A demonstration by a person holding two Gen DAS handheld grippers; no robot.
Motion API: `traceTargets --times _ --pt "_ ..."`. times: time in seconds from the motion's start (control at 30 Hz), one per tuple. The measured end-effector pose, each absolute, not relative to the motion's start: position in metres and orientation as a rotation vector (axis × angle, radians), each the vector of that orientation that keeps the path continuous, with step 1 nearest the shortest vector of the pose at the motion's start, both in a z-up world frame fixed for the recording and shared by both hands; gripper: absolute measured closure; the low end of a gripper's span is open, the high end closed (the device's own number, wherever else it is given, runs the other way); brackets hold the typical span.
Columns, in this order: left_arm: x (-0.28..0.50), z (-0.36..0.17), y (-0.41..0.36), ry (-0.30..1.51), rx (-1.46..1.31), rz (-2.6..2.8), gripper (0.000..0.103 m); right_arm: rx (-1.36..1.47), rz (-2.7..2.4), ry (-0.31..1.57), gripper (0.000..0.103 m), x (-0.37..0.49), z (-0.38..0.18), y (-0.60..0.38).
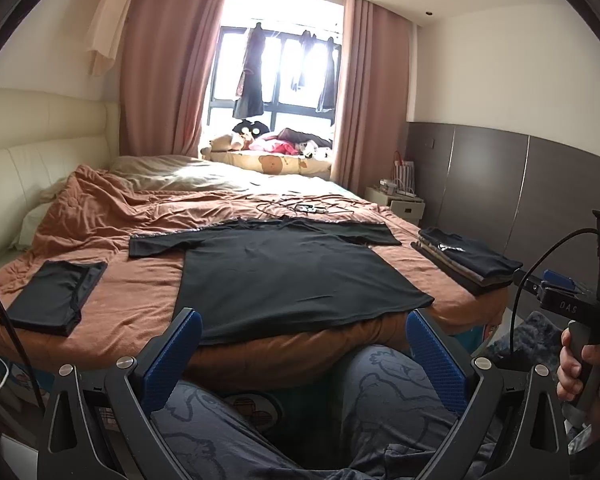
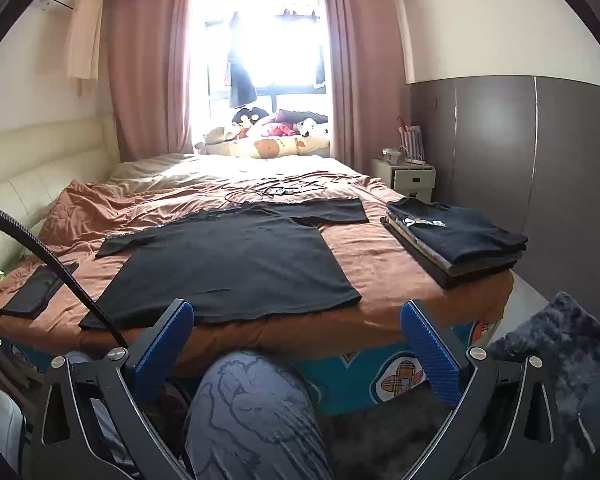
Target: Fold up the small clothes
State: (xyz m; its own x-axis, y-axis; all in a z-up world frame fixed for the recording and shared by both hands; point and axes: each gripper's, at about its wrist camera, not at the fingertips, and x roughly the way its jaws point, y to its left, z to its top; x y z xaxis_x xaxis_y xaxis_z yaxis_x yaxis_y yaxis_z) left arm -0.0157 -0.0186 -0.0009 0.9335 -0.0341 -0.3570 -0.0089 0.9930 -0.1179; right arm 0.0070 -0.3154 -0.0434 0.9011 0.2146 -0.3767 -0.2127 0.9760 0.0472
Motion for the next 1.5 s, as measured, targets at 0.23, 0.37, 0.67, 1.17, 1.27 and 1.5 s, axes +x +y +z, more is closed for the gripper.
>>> traceTargets --times 0.23,0.37,0.67,1.17,1.27,1.5 --pt "-0.02 -0.001 -0.019 0.363 -0.114 -0.013 0.0 0.009 0.221 0.388 0.0 0.007 -0.043 -0.316" --pt "-0.021 -0.001 -0.019 0.364 -0.113 -0.012 0.0 0.009 0.22 0.387 0.0 0.008 -0.044 -0.316" --pt "-0.023 0.001 -0.014 0.359 -0.116 -0.002 0.0 0.009 0.222 0.38 0.0 0.013 -0.043 -0.314" --pt "-0.029 0.002 -0.013 0.356 -0.11 0.002 0.0 0.01 0.221 0.39 0.0 0.013 -0.045 -0.31" --pt "-0.029 0.002 -0.015 0.355 -0.106 -0.002 0.0 0.017 0.22 0.392 0.0 0.013 -0.045 -0.312" --pt "-0.029 0.001 -0.016 0.359 -0.107 -0.001 0.0 0.025 0.223 0.397 0.0 0.011 -0.045 -0.312"
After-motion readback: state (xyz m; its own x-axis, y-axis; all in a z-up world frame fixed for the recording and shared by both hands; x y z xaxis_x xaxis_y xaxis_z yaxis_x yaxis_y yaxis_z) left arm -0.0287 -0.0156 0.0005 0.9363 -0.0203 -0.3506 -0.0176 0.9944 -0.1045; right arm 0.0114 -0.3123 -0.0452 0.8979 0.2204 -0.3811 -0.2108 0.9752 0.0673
